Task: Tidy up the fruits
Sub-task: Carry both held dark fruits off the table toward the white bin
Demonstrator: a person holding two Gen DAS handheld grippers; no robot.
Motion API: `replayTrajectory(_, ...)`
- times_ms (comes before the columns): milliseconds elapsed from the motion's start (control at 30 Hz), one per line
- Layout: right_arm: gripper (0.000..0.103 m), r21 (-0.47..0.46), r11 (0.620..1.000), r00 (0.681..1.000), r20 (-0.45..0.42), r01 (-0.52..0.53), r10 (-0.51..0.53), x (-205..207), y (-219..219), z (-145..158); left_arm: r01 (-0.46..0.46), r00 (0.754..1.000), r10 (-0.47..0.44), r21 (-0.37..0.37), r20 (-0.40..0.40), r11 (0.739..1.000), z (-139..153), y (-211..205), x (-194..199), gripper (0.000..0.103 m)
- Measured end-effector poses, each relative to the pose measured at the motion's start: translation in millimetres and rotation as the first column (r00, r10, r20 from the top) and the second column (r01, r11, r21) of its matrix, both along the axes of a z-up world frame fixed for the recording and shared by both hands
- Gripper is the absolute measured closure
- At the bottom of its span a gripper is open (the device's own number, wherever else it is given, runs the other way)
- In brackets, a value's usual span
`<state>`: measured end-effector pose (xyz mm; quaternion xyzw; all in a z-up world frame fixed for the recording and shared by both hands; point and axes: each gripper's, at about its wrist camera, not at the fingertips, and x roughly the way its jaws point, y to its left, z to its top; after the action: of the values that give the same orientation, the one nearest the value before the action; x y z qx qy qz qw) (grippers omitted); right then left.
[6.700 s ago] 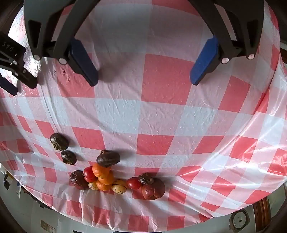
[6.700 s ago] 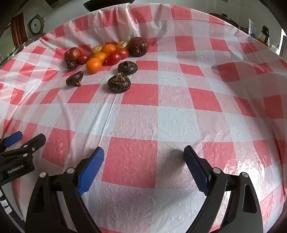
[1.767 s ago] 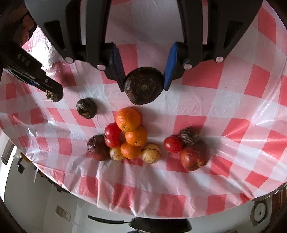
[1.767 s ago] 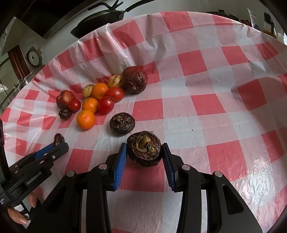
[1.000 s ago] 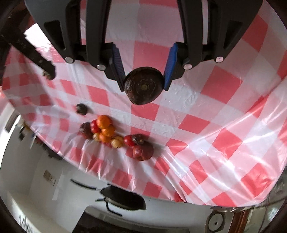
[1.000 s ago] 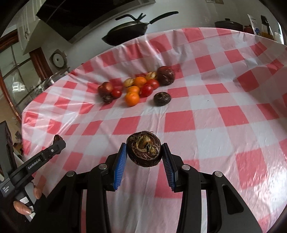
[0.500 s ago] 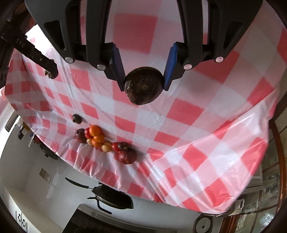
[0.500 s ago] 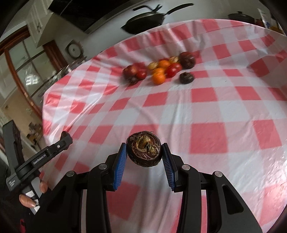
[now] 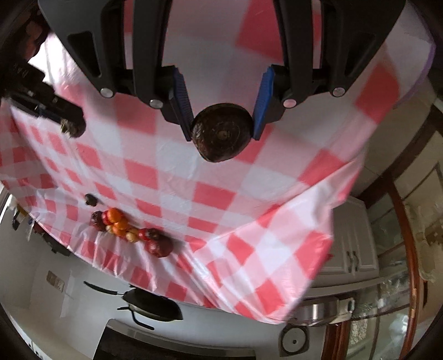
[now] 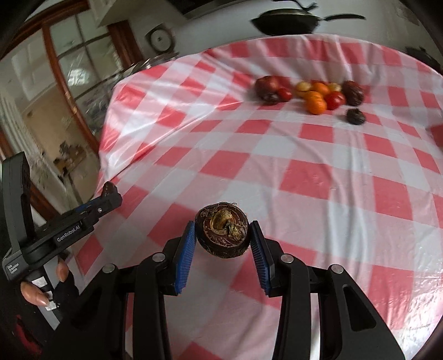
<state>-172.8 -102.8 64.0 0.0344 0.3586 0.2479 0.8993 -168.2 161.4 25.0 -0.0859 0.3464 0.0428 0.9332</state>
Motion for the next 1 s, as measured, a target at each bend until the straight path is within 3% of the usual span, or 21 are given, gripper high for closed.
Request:
replayTrajectory(300,0.063,-0.104,0.984,0.989,0.019,-0.145,0.148,-17.1,62.0,-2.1,-0.117,0.993,0.119,0.058,-0.026,0.991,-16.2,54.8,-65.6,0.061)
replayTrajectory(533,0.063,-0.166,0.922,0.931,0.045,-0.351,0.362,-49.0,126.4,-5.0,-0.273,0.96,0.276,0.074,-0.043,0.959,-26.1,109.3,-123.9,0.061)
replayTrajectory(600,0.063,-0.169,0.889,0.899,0.037,-0.425,0.437,-63.5,144.9,-8.1,-0.316,0.947,0.318,0.051,-0.045,0.947,-26.8,127.8,-140.8,0.061)
replayTrajectory(700,0.063,-0.202,0.811,0.822,0.043,-0.549,0.568,-95.6,177.0,-12.4,-0.376,0.923,0.38,0.073,-0.055,0.924,-34.4,149.1,-157.1,0.061)
replayTrajectory(833,0.063,-0.285,0.664,0.693,-0.002,-0.691,0.721,-140.7,220.3,-29.6,-0.44,0.888,0.445,0.066,-0.115,0.895,-58.0,179.3,-170.9,0.061)
replayTrajectory(900,0.063,-0.335,0.606,0.653,-0.038,-0.721,0.756,-153.2,236.6,-44.7,-0.462,0.868,0.47,0.089,-0.161,0.883,-73.0,190.2,-175.3,0.061)
replayTrajectory(1000,0.063,-0.391,0.515,0.599,-0.125,-0.762,0.791,-166.8,265.8,-74.9,-0.485,0.841,0.485,0.061,-0.239,0.872,-98.1,207.0,-182.4,0.061)
